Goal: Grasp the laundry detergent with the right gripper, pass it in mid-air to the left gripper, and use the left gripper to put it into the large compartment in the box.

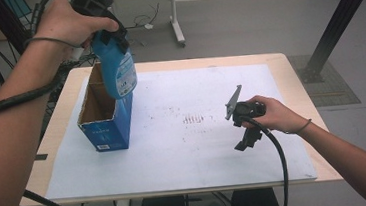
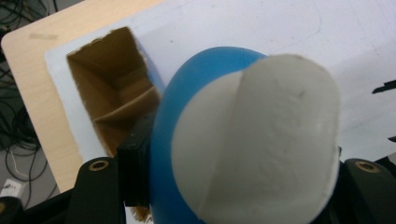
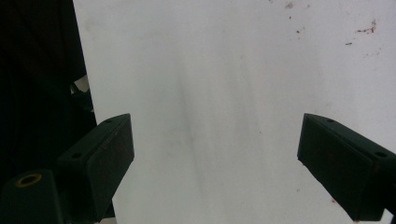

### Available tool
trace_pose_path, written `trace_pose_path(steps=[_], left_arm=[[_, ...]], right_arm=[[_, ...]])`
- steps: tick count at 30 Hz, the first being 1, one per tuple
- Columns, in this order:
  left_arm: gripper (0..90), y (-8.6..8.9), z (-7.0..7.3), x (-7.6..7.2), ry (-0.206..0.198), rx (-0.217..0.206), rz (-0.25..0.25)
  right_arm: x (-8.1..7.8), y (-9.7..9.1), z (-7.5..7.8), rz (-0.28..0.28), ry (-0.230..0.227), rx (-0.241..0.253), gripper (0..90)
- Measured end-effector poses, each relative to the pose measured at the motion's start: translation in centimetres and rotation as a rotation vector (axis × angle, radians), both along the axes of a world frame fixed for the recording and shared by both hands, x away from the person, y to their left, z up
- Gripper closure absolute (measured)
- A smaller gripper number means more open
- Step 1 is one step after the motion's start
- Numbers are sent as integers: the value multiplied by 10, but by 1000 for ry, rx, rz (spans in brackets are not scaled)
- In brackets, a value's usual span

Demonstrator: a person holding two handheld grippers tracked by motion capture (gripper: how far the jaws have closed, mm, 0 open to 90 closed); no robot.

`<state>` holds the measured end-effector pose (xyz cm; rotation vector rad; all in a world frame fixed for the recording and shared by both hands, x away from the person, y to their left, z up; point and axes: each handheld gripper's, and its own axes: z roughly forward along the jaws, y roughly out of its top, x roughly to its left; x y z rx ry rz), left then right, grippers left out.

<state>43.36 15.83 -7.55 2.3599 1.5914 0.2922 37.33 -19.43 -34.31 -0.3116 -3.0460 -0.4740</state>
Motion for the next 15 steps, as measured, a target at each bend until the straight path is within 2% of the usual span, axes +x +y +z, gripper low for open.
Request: trace_pose_path(steps=[9,15], left_arm=[[363,28,-2,5,1,3,121],[363,42,-5,9,20,-6,181]], right_arm=[[1,0,0,-5,-7,6,97],[1,0,-1,-5,-6,13,97]])
